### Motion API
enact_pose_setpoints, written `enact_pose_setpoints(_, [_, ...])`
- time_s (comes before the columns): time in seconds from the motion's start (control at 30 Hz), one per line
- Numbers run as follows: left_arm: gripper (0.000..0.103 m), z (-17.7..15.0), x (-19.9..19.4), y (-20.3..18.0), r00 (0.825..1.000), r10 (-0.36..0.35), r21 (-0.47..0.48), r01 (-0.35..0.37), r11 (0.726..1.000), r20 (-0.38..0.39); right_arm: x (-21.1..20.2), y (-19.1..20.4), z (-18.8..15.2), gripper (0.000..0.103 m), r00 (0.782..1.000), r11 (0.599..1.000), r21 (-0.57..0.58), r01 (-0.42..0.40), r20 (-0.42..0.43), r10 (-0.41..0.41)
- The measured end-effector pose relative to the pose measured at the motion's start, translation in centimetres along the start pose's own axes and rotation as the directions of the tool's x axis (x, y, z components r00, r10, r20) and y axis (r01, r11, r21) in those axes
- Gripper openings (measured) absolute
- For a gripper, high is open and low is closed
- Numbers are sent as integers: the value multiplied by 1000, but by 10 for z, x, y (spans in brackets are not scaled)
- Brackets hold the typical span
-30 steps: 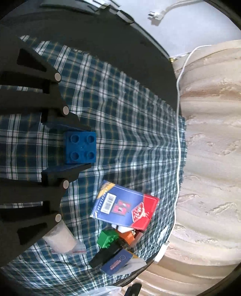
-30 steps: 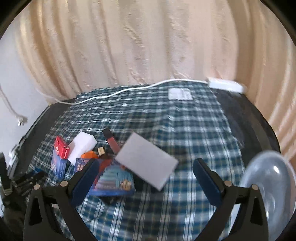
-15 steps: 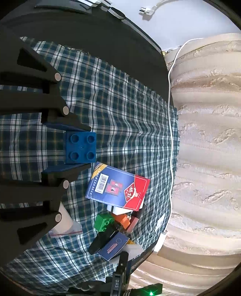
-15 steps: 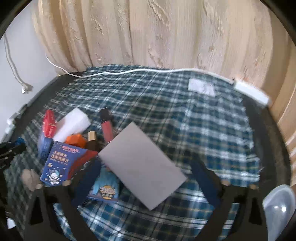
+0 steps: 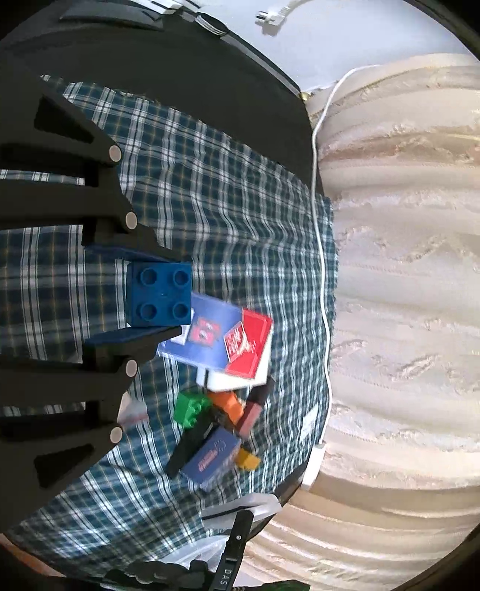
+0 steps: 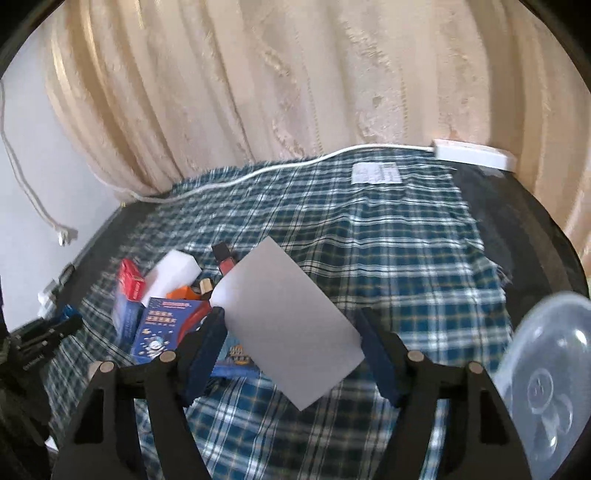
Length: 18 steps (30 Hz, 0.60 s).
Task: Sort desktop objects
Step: 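Carry the blue brick and white sponge into the clear bowl and release both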
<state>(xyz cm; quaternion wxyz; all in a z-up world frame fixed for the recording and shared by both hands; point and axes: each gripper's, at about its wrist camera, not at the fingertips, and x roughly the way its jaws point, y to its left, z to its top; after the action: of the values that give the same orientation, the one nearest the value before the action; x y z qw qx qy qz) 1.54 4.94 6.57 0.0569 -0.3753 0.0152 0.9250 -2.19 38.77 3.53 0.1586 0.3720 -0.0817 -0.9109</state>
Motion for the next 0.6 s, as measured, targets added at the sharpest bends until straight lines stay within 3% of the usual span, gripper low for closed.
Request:
enact_pose_setpoints(0.17, [34,3,-6,-21,999,-38,36,38,999,10,-36,-13,-12,75,996,996,52,67,62,-70])
enact_pose_setpoints(0.3, [34,3,-8,-43,996,-91,65,91,994,3,-66,-30,-21,75,978,979,108,171,99,-182])
enact_pose_setpoints(0.47, [34,3,-14,-78,989,-150,120,149,981,-1,-96,-66,-37,76,936,930,185,318,98,-339])
enact_pose_setpoints(0.6, [34,4,-19,-106,980,-198,162,195,967,-1,-114,-97,-47,76,911,891,250,378,73,-407])
